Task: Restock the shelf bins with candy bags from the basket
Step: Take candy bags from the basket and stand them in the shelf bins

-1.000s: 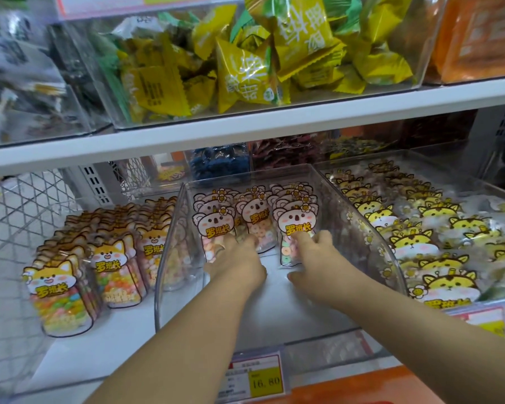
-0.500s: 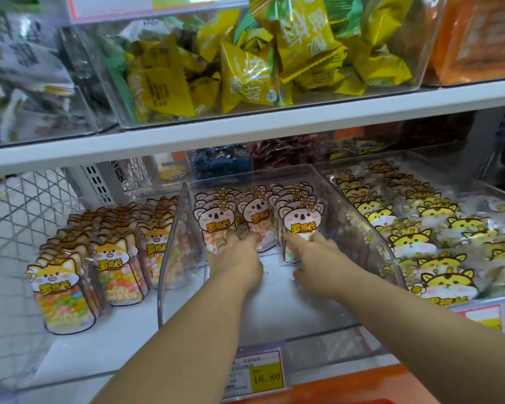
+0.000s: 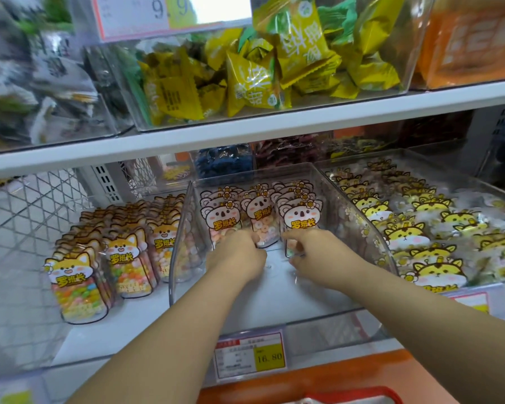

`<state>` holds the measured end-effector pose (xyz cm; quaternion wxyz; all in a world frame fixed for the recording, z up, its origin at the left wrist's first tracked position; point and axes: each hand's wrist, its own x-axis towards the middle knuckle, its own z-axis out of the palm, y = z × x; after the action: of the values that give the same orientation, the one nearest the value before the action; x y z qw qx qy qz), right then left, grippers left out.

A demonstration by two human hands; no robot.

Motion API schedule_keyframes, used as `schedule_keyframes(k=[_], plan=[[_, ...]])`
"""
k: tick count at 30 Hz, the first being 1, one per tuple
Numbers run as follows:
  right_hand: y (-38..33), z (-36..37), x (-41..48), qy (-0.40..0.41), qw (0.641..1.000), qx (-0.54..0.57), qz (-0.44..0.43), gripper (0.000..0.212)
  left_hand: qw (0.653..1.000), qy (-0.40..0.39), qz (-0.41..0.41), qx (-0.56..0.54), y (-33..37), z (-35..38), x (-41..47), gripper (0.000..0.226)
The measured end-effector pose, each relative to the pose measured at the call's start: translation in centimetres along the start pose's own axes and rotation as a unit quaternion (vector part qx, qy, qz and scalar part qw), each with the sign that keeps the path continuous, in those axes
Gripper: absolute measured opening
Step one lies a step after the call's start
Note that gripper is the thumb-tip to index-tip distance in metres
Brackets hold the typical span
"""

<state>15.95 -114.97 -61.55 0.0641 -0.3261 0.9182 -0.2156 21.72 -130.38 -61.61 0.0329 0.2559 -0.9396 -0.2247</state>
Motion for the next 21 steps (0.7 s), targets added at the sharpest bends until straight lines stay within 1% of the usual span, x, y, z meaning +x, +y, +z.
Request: schedule_keyframes(k=[2,4,7,10,13,15,18,21], plan=[[-0.4,-0.6,-0.9,0.014,1.000,0.011,-0.009,0.052,0.999,0.000,0.016,-0.046,0.2,-0.7,-1.1,0.023],[-1.1,-1.4,-2.2,0.026,0.999,0.019,-0.015,0.049,0.997,0.011,0.039,-0.064,0.4,-1.6,-2.8,0.030],[-2.4,-2.6,-5.2,0.041,0.997,0.053,-0.028,0.042,0.990,0.045,0.096,-0.097,0.6,-2.9,-6.3,0.028],[-3.6,-3.1,-9.5,0.071,0.991,0.092,-0.066,0.036,0.973,0.084,0.162,-0.143,0.3,-3.9,-11.5,0.026],[-4.5,-2.4,-14.6,0.077,0.980,0.152,-0.104,0.035,0.961,0.084,0.192,-0.179,-0.9,-3.6,-17.9,0.025],[-4.7,-0.7,-17.7,0.062,0.975,0.181,-0.113,0.032,0.961,0.076,0.184,-0.190,-2.5,-2.2,-21.8,0.026],[-3.4,3.7,-21.6,0.034,0.980,0.172,-0.090,0.030,0.971,0.034,0.125,-0.203,-5.6,2.3,-26.4,0.025],[-1.4,8.6,-24.1,-0.045,0.989,0.131,-0.042,0.032,0.979,-0.018,0.052,-0.194,-8.6,7.3,-29.2,0.026]])
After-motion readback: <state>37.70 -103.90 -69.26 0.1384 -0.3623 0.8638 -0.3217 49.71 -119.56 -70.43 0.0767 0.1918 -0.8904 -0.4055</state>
